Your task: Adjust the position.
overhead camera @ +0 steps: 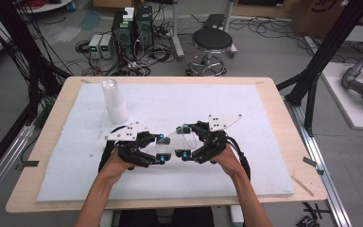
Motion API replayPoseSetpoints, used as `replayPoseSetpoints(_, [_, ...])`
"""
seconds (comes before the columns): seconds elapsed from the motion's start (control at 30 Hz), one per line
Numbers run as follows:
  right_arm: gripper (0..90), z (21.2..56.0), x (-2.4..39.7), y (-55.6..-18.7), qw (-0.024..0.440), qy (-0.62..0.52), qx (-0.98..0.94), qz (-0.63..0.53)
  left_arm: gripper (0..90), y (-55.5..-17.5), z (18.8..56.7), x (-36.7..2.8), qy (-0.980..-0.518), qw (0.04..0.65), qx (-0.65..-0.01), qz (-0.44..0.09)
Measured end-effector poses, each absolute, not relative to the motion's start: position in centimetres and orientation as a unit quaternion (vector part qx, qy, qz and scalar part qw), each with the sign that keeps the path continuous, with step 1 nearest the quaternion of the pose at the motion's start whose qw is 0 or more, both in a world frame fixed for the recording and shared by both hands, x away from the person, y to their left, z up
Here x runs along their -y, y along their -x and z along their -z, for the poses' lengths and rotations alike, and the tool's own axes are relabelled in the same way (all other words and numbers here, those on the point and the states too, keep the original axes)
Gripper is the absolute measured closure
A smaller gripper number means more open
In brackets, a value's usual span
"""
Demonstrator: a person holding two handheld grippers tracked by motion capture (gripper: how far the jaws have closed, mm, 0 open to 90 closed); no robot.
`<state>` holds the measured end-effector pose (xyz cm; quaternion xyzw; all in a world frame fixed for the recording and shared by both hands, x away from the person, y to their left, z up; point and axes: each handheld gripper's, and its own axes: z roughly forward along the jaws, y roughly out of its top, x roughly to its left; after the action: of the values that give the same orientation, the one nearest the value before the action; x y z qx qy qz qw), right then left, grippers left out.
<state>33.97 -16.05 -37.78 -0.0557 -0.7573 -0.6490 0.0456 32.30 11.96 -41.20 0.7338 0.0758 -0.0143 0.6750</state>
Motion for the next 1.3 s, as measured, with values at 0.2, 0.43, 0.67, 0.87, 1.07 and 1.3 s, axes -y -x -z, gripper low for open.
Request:
replayPoseSetpoints(0.2, [28.9,37.7,16.0,-34.0,0.052,0.048,0.753,0.654,42.0,-32.3,41.2,-11.9,-0.734,0.674,-0.076,0.015])
replayPoseSetpoints(0.43, [32.5,37.7,16.0,-34.0,0.051,0.044,0.75,0.658,42.0,-32.3,41.2,-11.9,-0.736,0.673,-0.075,0.017])
replayPoseSetpoints(0.67, [33.3,37.7,16.0,-34.0,0.052,0.048,0.75,0.658,8.6,-32.4,41.0,-11.8,-0.737,0.664,-0.124,0.019])
replayPoseSetpoints(0.87, [33.4,37.7,16.1,-34.1,0.048,0.049,0.751,0.657,1.7,-32.4,41.0,-12.1,-0.747,0.651,-0.13,0.024])
replayPoseSetpoints(1.07, [33.4,37.6,16.4,-34.2,0.035,0.063,0.759,0.647,1.7,-32.3,40.5,-12.8,-0.787,0.595,-0.161,-0.003])
replayPoseSetpoints(1.3, [33.3,36.9,16.8,-35.2,-0.013,0.126,0.801,0.585,1.7,-31.9,40.9,-15.3,-0.829,0.501,-0.242,-0.05])
